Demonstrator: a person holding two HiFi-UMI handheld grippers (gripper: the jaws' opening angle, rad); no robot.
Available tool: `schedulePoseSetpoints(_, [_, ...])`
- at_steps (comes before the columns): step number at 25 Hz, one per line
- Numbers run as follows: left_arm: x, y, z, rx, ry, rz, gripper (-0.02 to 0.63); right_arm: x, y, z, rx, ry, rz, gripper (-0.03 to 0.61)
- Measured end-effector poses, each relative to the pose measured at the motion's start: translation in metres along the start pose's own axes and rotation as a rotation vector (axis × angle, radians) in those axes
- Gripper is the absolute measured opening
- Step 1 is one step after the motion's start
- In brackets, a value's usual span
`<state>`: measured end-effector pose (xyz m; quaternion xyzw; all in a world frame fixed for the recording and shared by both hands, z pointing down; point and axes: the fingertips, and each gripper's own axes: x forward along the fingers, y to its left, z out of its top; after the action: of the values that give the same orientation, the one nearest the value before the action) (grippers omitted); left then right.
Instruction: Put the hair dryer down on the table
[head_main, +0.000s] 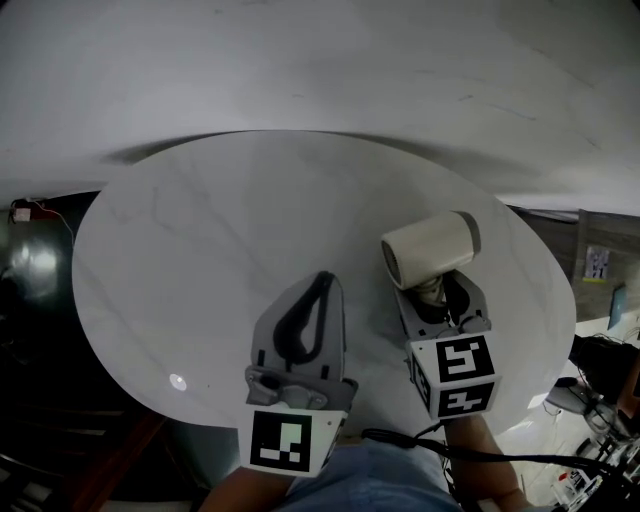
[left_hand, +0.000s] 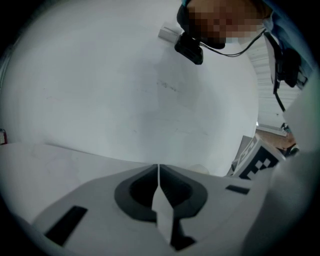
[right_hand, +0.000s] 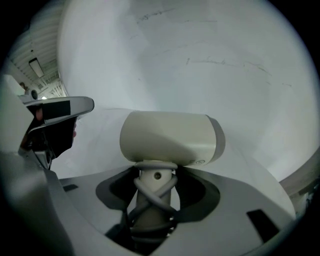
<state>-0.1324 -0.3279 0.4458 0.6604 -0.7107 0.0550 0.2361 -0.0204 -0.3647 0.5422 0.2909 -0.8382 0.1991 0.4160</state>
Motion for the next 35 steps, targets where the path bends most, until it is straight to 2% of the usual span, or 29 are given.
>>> schedulePoseSetpoints(14, [-0.013,0.013,0.01,-0.009,-0.016,0.03,0.017,0.016,0.006,-0.006,-0.049,0.099,-0.001,0.236])
schedulePoseSetpoints(21, [-0.028,0.016,0.02,0.001,-0.043,0.031,0.017,0.008,0.005,-0.003,-0.031,0.082,-0.008,0.239])
schedulePoseSetpoints(29, [-0.046,-0.009,0.043,0.039,-0.102,-0.038,0.017,-0.038,0.014,0.029,0.005,-0.079,-0.027,0.239])
schedulePoseSetpoints(35, [-0.067,-0.037,0.071,0.098,-0.167,-0.098,0.017,-0.104,0.039,0.068,0.103,-0.355,0.038,0.232])
